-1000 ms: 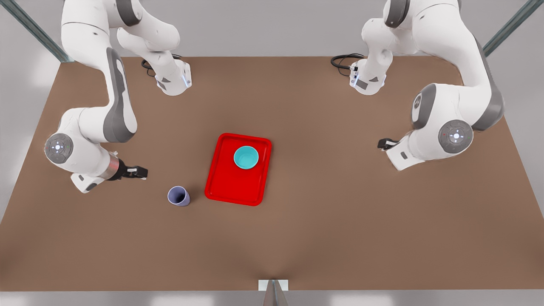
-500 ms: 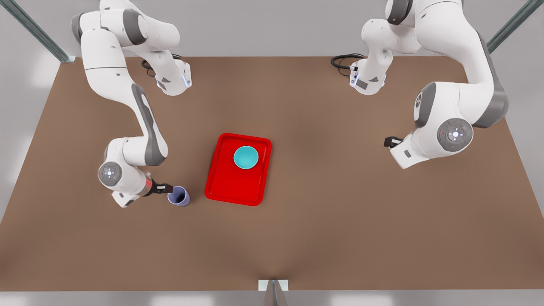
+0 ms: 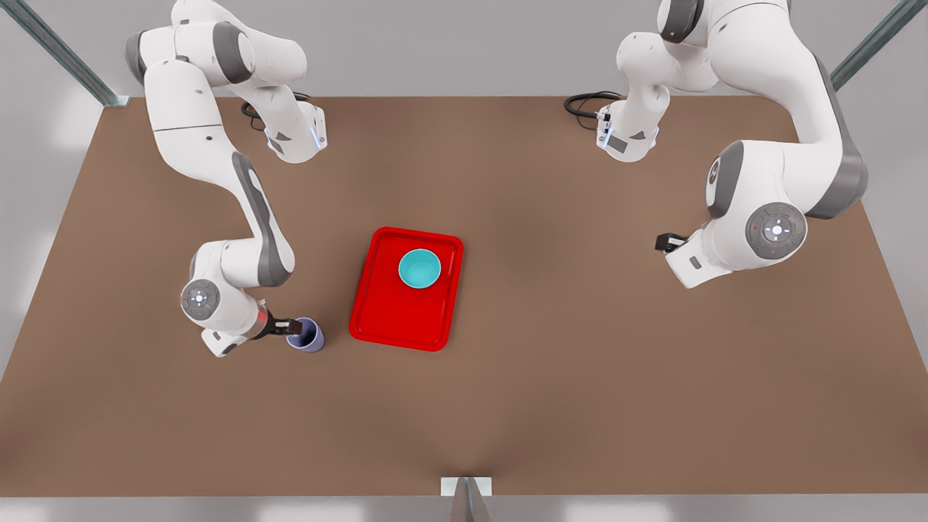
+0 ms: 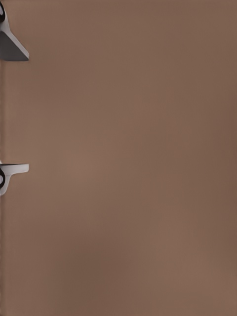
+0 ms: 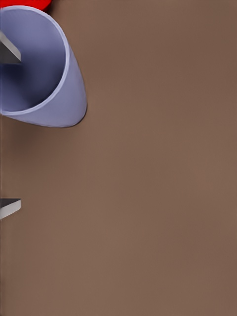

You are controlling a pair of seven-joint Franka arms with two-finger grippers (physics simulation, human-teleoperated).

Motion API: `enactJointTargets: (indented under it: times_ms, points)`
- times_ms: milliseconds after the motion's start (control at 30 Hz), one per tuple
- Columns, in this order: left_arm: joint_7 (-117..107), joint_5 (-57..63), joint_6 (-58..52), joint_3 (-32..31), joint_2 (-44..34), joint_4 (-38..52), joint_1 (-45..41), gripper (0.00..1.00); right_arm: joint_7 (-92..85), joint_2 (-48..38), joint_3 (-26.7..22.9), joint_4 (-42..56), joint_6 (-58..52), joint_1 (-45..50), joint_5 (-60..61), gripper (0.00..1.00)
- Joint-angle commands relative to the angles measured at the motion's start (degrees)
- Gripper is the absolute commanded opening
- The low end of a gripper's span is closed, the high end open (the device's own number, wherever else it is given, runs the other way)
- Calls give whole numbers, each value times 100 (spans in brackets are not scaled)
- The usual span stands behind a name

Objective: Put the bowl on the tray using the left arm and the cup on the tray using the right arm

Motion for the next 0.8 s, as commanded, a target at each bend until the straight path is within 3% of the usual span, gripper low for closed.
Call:
enactJointTargets:
  times_ms: [0, 167, 267, 467, 600, 767]
  points:
    - [0, 1, 0, 1, -1, 0, -3, 100, 0, 4, 0, -13, 1, 3, 0, 100]
    - [0, 1, 0, 1, 8, 0, -3, 100, 0, 22, 9, -57, 54, 12, 0, 100]
    - [0, 1, 0, 1, 8, 0, 6, 100, 0, 66, 9, -40, 89, 12, 9, 74]
    - [0, -8, 9, 1, 26, 0, 6, 100, -9, 189, 176, -13, 106, 3, 18, 72]
    - [0, -8, 18, 1, 35, 0, -3, 100, -9, 233, 185, -31, 97, 3, 18, 60]
    - [0, -8, 9, 1, 26, 9, 6, 100, -18, 259, 185, -22, 97, -23, 18, 27]
